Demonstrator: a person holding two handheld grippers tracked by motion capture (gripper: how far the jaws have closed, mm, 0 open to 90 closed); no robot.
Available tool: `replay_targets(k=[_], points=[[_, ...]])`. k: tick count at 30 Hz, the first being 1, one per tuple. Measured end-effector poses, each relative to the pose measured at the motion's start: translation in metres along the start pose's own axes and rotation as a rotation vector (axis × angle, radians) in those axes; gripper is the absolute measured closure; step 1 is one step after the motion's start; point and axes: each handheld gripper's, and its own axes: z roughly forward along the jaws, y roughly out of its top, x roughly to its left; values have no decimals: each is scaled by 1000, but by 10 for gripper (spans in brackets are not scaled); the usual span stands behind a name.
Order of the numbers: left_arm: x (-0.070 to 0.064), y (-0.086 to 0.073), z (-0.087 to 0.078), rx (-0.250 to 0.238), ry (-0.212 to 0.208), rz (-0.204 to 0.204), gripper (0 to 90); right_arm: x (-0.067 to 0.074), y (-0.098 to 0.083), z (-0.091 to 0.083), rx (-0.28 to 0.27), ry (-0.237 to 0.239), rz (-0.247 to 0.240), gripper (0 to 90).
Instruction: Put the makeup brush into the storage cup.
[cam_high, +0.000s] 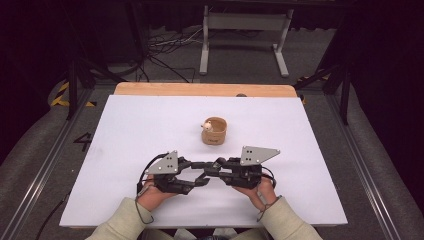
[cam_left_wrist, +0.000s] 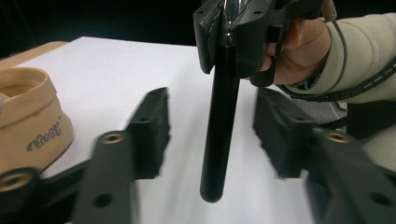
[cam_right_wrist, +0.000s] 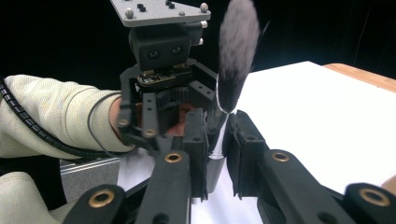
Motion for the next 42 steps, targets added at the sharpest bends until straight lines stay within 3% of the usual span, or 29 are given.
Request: replay_targets(k=[4,6,10,21,29,34,42], points=[[2,0,-4,-8,26,1,301,-1,4,-4,-4,-17,-4,794],[5,-1,-6,-8,32,-30,228,-2,6,-6,-5,-27,-9,794],[8,-2,-11,-15,28,-68,178,-4,10,-9,0,-37,-10,794],[13,-7,-29,-36,84,-75,107,-10,26,-14,18,-93,-40,793],[14,-10,-41,-53,146,-95,69,-23,39,-13,33,-140,-36,792],[17,-13,-51,-69,207,-107,69,-31,45,-14,31,-176,-29,791],[23,-17,-60,-52,256,-105,50,-42,56,-15,36,-229,-33,792]])
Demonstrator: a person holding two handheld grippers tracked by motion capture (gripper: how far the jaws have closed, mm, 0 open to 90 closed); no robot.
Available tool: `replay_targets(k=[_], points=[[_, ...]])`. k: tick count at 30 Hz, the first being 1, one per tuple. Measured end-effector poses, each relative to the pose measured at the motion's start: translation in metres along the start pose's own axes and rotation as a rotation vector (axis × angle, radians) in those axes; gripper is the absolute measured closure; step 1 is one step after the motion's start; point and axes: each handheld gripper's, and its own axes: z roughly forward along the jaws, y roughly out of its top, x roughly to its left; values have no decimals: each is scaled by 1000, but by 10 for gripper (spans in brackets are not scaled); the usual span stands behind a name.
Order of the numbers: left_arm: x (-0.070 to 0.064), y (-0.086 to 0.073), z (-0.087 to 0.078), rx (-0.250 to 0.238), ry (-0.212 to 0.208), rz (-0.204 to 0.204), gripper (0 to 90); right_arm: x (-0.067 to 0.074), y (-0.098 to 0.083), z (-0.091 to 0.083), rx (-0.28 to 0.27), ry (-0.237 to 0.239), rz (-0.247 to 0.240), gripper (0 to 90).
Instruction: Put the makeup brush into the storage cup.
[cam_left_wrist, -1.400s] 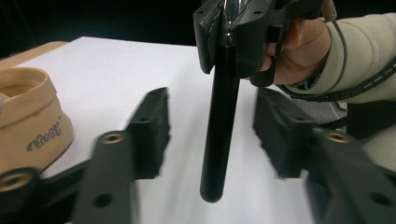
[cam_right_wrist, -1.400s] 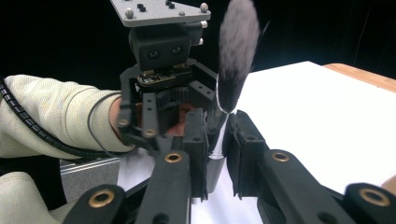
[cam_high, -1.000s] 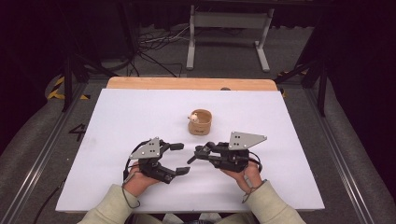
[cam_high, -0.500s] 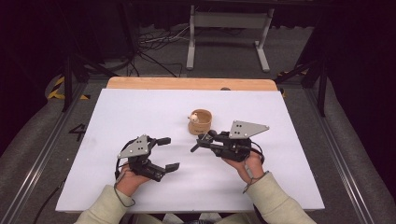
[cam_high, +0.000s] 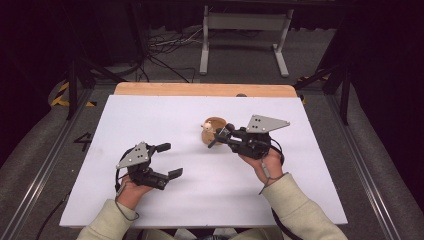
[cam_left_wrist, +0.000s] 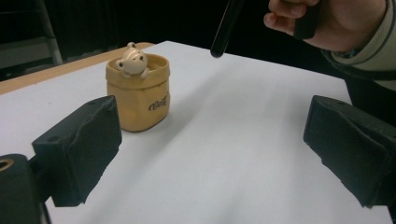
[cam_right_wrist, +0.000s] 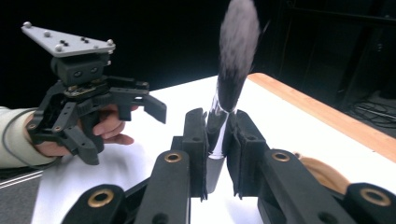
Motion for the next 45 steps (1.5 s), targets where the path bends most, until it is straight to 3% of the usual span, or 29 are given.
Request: replay_targets(k=[5,8,9,11,17,21,27,32,45], points=[[2,-2,-5,15,19,7,47,-6,8,3,4,-26,-8,792],[2,-2,-7,13,25,-13,42,-9,9,5,6,-41,-6,792],[3,-1,-9,20,27,-30,41,-13,9,6,-2,-74,-2,792],[2,-1,-10,17,29,-38,41,-15,10,6,-2,-88,-3,792],[1,-2,-14,26,43,-29,33,-25,12,8,-4,-121,18,792],[3,-3,-16,9,64,-67,23,-32,12,9,3,-172,27,792],[1,-3,-19,19,89,-47,21,-40,11,12,9,-219,46,792],[1,-3,-17,36,97,-61,24,-46,11,13,16,-252,75,792],[1,-3,-17,45,114,-50,24,-56,10,22,21,-287,113,791]])
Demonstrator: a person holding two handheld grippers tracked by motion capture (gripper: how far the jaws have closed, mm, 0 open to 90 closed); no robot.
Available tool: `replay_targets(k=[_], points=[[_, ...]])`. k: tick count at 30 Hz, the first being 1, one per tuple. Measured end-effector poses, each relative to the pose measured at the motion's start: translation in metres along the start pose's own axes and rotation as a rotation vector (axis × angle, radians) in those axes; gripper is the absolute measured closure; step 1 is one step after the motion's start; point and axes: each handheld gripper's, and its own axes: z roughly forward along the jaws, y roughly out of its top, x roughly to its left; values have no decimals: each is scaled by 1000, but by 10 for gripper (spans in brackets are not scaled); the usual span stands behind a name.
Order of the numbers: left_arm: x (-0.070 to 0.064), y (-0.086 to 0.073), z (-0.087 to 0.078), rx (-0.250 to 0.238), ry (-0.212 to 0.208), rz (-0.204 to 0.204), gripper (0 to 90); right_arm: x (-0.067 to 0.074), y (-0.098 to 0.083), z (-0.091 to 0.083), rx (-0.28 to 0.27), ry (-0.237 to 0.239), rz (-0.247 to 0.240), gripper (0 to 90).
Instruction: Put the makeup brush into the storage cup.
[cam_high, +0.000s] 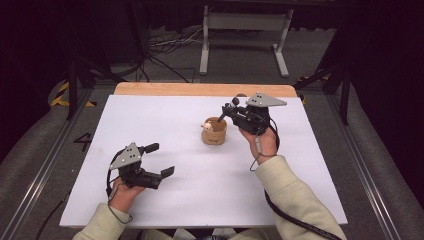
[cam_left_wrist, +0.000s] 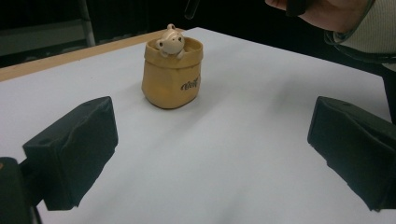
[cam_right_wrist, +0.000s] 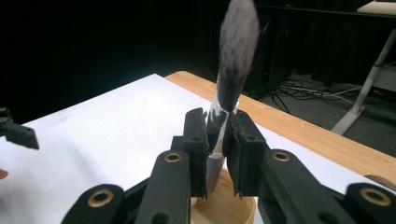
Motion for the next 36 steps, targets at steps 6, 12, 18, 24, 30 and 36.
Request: replay_targets(k=[6,12,18,24,30,36], points=[[0,0,0,2,-3,7,24,-5,-2,9,16,-14,16,791],[0,0,0,3,-8,4,24,-6,-7,17,29,-14,16,790],[-1,-1,2,17,-14,2,24,-6,-15,28,53,-18,17,791],[-1,-1,3,20,-20,6,24,-7,-20,36,72,-20,12,790],[-1,-1,3,22,-23,11,24,-6,-25,43,91,-21,11,790],[-1,-1,4,26,-26,2,24,-6,-28,48,104,-23,3,789]])
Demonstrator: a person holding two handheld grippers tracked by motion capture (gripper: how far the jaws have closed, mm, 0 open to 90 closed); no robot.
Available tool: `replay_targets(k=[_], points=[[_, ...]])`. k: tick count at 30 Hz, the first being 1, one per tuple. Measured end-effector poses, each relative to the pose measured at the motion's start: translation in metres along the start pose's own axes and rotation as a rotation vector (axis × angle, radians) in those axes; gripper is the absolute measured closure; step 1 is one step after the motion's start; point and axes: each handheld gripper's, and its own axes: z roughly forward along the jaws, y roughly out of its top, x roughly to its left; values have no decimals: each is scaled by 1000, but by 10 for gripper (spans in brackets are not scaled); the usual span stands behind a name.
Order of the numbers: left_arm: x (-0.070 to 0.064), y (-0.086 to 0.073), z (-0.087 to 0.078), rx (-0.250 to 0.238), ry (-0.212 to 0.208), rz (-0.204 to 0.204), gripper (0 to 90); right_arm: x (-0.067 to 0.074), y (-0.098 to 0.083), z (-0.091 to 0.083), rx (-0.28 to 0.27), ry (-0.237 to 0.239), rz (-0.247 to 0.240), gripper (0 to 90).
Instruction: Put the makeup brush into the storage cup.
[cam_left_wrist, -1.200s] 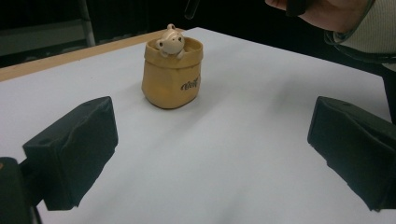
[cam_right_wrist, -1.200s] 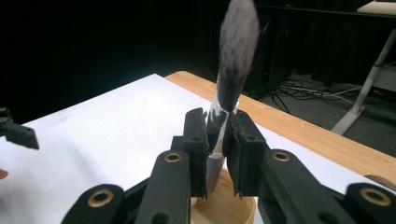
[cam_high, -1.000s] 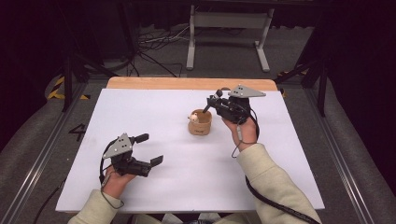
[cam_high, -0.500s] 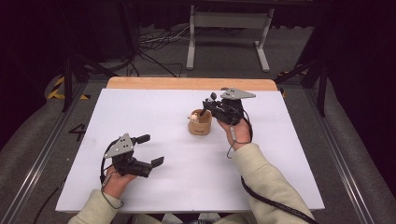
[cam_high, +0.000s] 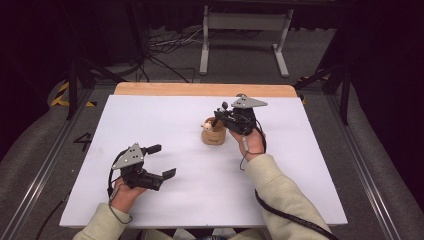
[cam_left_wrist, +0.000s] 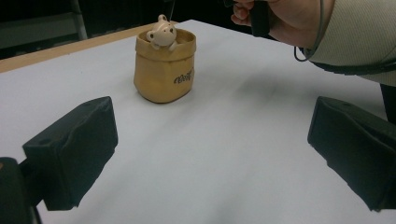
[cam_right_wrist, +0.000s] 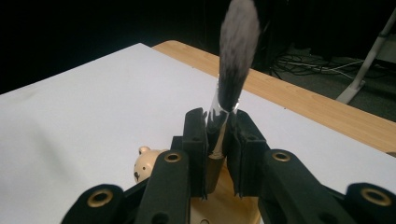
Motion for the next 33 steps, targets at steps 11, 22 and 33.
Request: replay_targets(k=[11,22,33], points=[[0,0,1,14,-2,7,24,1,-6,10,22,-1,-3,788],[-2,-2,-4,16,6,1,24,2,-8,17,24,6,0,787],[-2,-3,-3,24,9,10,25,-1,-10,16,4,-12,-20,431]])
